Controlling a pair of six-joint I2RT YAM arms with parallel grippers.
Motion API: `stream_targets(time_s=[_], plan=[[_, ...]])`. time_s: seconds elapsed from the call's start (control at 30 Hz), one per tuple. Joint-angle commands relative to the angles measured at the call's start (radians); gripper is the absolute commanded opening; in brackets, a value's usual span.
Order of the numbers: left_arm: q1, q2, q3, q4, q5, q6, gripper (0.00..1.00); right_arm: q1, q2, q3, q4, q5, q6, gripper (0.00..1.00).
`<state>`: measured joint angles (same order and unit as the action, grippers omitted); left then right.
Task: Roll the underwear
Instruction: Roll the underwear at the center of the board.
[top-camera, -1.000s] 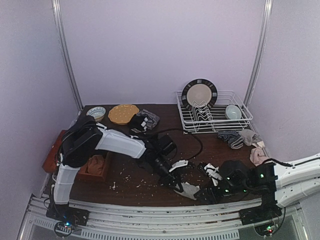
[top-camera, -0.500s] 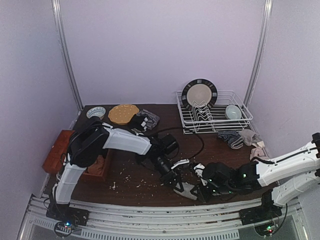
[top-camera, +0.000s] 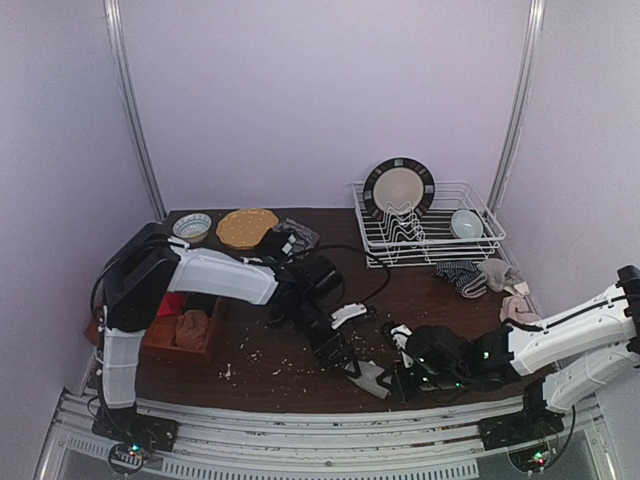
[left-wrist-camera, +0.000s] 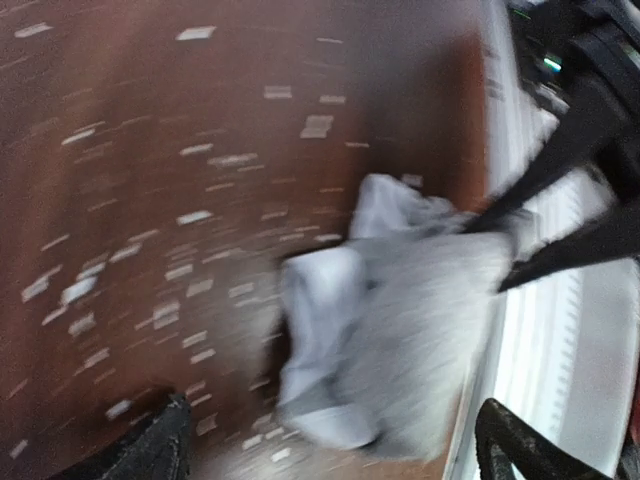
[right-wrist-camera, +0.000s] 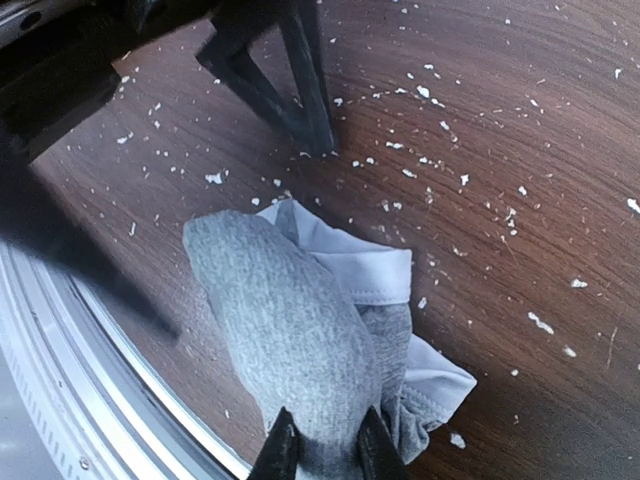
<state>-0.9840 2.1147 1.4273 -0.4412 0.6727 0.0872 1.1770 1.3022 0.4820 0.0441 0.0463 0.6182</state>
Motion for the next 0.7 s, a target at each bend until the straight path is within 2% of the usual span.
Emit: stream_targets(time_s=[0.0, 0.1, 0.17, 0.27, 0.33, 0.43, 0.67], plan=[[0.029, -0.128, -0.157, 0.131, -0.333, -0.193, 0.98, -0.05, 0.046, -0.078, -0.036, -0.094, 0.059, 0.11], [0.029, -0.237, -0.263, 0.199, -0.452, -0.338, 0.98, -0.091, 0.062, -0.098, 0.029, -0.163, 0.086, 0.11], [0.026, -0.3, -0.349, 0.263, -0.468, -0.473, 0.98, -0.121, 0.081, -0.11, 0.071, -0.219, 0.114, 0.11], [-0.012, -0.378, -0.516, 0.49, -0.472, -0.691, 0.98, -0.154, 0.125, -0.123, 0.136, -0.266, 0.166, 0.13], [-0.067, -0.395, -0.575, 0.603, -0.52, -0.802, 0.98, -0.165, 0.153, -0.135, 0.189, -0.286, 0.214, 0.14], [-0.137, -0.359, -0.552, 0.601, -0.585, -0.938, 0.98, -0.178, 0.201, -0.138, 0.247, -0.31, 0.276, 0.14], [-0.156, -0.281, -0.525, 0.64, -0.597, -1.151, 0.98, -0.204, 0.259, -0.138, 0.337, -0.341, 0.356, 0.13]])
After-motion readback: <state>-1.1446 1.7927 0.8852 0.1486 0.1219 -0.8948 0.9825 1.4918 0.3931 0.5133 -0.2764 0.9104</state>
